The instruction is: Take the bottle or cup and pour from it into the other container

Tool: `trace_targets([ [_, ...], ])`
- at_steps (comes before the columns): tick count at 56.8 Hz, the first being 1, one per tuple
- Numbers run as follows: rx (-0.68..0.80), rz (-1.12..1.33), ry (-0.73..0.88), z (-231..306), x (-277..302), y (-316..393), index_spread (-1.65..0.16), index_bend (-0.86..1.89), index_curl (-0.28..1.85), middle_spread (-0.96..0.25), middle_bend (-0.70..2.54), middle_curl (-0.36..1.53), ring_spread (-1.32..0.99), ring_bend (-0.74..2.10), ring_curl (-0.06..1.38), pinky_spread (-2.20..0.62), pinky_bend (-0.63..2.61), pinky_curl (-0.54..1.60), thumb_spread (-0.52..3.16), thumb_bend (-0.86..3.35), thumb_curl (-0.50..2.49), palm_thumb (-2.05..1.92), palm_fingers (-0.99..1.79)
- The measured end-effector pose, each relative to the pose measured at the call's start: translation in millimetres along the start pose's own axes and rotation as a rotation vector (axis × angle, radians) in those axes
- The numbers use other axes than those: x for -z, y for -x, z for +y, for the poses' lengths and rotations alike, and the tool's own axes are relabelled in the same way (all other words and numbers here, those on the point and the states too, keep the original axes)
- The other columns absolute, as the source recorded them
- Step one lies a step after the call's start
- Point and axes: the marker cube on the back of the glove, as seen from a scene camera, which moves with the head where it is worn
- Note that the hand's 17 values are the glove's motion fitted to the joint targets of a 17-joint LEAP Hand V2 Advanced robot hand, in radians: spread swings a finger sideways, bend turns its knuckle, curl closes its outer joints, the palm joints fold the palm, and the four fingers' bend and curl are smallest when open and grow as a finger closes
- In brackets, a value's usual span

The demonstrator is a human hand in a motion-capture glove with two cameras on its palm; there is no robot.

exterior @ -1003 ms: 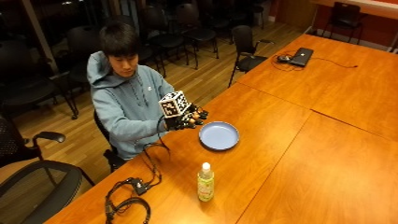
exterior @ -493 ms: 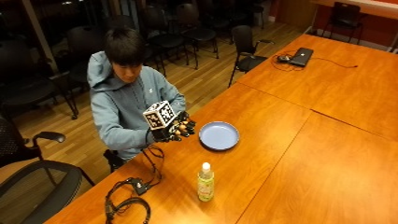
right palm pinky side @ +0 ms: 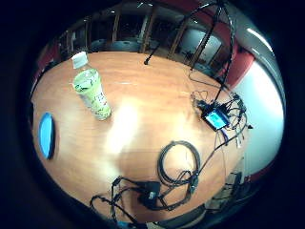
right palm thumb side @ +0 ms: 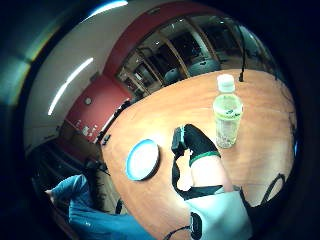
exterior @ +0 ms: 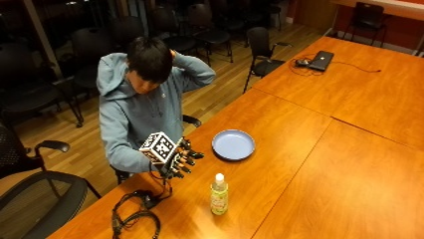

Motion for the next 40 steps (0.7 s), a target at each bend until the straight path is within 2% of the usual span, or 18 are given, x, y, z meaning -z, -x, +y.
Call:
trace_targets([
  [6, -0.064, -0.051, -0.075, 6, -14, -10, -0.31, 0.11, 0.23, 0.04, 0.22, 0.32, 0.13, 0.41, 0.29, 0.24, 0.57, 0.27, 1.03, -0.03, 0.45, 0.62, 0.07],
  [10, -0.180, -0.066, -0.256, -3, -24, -14, -0.31, 0.11, 0.22, 0.04, 0.23, 0.32, 0.13, 0.42, 0.30, 0.24, 0.59, 0.27, 1.02, -0.03, 0.45, 0.62, 0.07],
  [15, -0.186, -0.088, -0.293, 5, -36, -17, -0.30, 0.12, 0.21, 0.04, 0.23, 0.33, 0.13, 0.43, 0.30, 0.24, 0.60, 0.27, 1.02, -0.03, 0.45, 0.62, 0.06],
  [19, -0.105, -0.105, -0.261, 17, -45, -19, -0.29, 0.12, 0.21, 0.05, 0.24, 0.33, 0.13, 0.44, 0.30, 0.24, 0.60, 0.27, 1.02, -0.02, 0.45, 0.62, 0.06],
  [23, -0.105, -0.137, -0.295, 17, -52, -22, -0.28, 0.12, 0.21, 0.05, 0.25, 0.34, 0.13, 0.44, 0.30, 0.24, 0.61, 0.27, 1.02, -0.02, 0.45, 0.63, 0.06],
  [28, -0.264, -0.198, -0.454, 0, -56, -26, -0.27, 0.13, 0.21, 0.07, 0.25, 0.34, 0.13, 0.45, 0.30, 0.24, 0.61, 0.27, 1.01, -0.02, 0.45, 0.64, 0.06],
  [30, -0.283, -0.215, -0.495, -4, -58, -28, -0.27, 0.13, 0.21, 0.07, 0.26, 0.34, 0.13, 0.45, 0.30, 0.24, 0.61, 0.27, 1.01, -0.02, 0.45, 0.64, 0.06],
  [32, -0.274, -0.235, -0.474, -3, -59, -32, -0.26, 0.13, 0.21, 0.08, 0.26, 0.34, 0.13, 0.45, 0.30, 0.24, 0.61, 0.27, 1.01, -0.02, 0.45, 0.64, 0.06],
  [36, -0.204, -0.278, -0.312, 12, -62, -35, -0.26, 0.13, 0.21, 0.08, 0.26, 0.34, 0.14, 0.46, 0.30, 0.24, 0.61, 0.27, 1.01, -0.03, 0.45, 0.64, 0.06],
  [40, -0.209, -0.293, -0.425, 2, -67, -42, -0.25, 0.13, 0.21, 0.08, 0.26, 0.34, 0.14, 0.46, 0.30, 0.24, 0.61, 0.27, 1.01, -0.03, 0.45, 0.64, 0.06],
])
